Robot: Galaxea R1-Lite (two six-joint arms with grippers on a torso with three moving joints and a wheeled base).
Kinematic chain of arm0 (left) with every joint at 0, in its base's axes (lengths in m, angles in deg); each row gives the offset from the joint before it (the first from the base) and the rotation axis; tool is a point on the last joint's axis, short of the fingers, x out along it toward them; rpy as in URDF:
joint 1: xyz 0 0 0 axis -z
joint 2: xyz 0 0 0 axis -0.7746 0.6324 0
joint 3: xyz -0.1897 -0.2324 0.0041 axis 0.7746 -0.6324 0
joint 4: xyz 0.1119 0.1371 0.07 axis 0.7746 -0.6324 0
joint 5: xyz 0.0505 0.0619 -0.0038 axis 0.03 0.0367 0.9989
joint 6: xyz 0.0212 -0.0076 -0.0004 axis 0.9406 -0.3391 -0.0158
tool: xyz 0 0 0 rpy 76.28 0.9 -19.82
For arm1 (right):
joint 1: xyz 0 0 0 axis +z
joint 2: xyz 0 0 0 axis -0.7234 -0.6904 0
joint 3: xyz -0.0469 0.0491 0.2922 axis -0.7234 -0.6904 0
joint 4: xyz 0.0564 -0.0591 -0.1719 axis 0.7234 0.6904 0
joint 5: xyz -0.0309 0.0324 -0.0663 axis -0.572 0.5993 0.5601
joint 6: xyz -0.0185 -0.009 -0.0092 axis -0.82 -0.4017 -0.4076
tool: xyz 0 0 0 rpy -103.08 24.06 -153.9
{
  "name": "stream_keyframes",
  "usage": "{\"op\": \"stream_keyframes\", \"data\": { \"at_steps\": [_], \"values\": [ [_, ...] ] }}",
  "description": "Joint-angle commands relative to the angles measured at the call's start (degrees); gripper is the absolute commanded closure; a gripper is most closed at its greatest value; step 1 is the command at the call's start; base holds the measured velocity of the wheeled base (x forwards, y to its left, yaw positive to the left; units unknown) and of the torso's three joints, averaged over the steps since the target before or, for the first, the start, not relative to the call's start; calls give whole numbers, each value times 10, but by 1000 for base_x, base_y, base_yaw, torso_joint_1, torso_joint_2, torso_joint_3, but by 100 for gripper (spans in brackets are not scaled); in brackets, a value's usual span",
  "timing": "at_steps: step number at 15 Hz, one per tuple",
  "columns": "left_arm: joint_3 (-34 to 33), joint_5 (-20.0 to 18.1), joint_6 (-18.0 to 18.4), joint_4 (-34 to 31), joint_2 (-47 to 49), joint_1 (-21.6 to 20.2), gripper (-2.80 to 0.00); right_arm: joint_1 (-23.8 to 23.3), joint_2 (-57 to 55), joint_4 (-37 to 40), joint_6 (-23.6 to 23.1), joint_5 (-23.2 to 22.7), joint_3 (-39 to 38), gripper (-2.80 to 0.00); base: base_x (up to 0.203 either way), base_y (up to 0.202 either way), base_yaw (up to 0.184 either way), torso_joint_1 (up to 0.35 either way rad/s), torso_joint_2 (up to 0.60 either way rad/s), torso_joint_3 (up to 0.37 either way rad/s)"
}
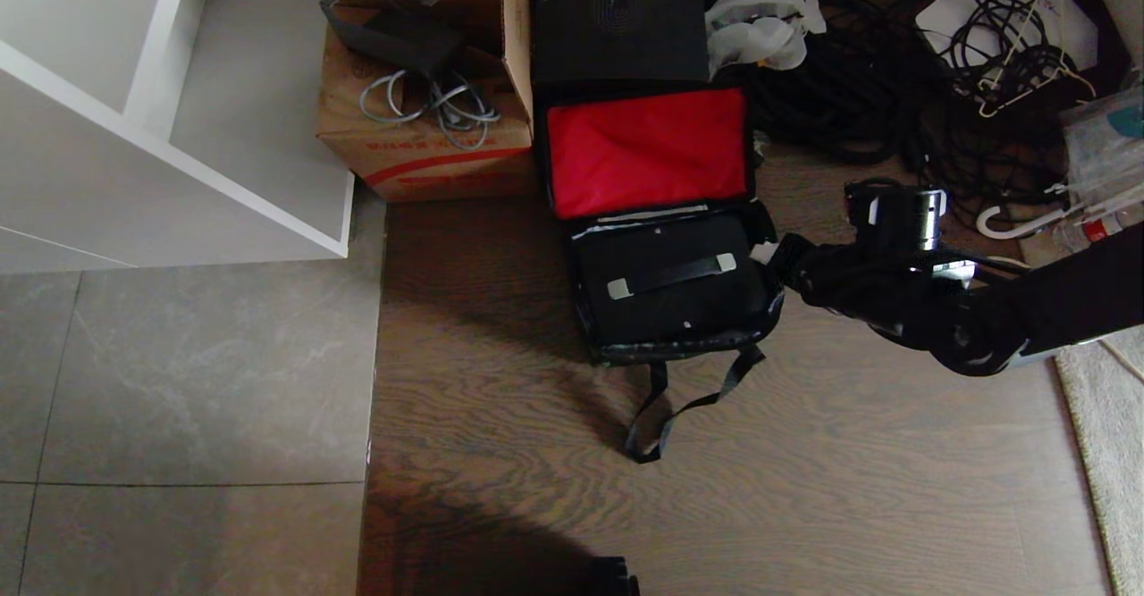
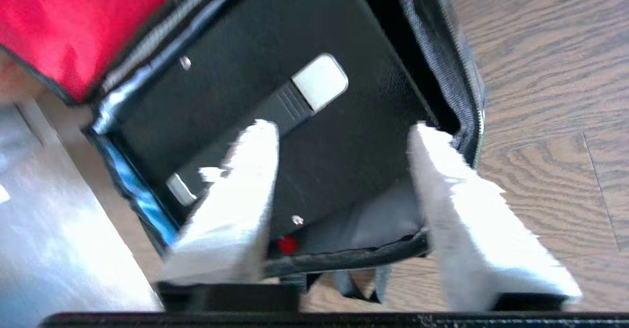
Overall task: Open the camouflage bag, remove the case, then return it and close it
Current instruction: Grip the handle
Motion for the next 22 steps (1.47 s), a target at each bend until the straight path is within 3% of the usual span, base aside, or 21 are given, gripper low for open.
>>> {"op": "stream_keyframes", "data": {
  "at_steps": [1,4,9,10,22],
  "values": [
    [-5,0,0,0,0,0,0,-10,-10,-1,-28,-1,-4,0,0,0,0,0,0,0],
    [-5,0,0,0,0,0,0,-19,-29,-1,-68,-1,-23,0,0,0,0,0,0,0],
    [-5,0,0,0,0,0,0,-32,-41,-1,-74,-3,-13,0,0,0,0,0,0,0],
    [-5,0,0,0,0,0,0,-32,-41,-1,-77,-3,-13,-280,0,0,0,0,0,0],
    [-5,0,0,0,0,0,0,-44,-96,-8,-82,1,-15,-280,0,0,0,0,0,0]
  ]
}}
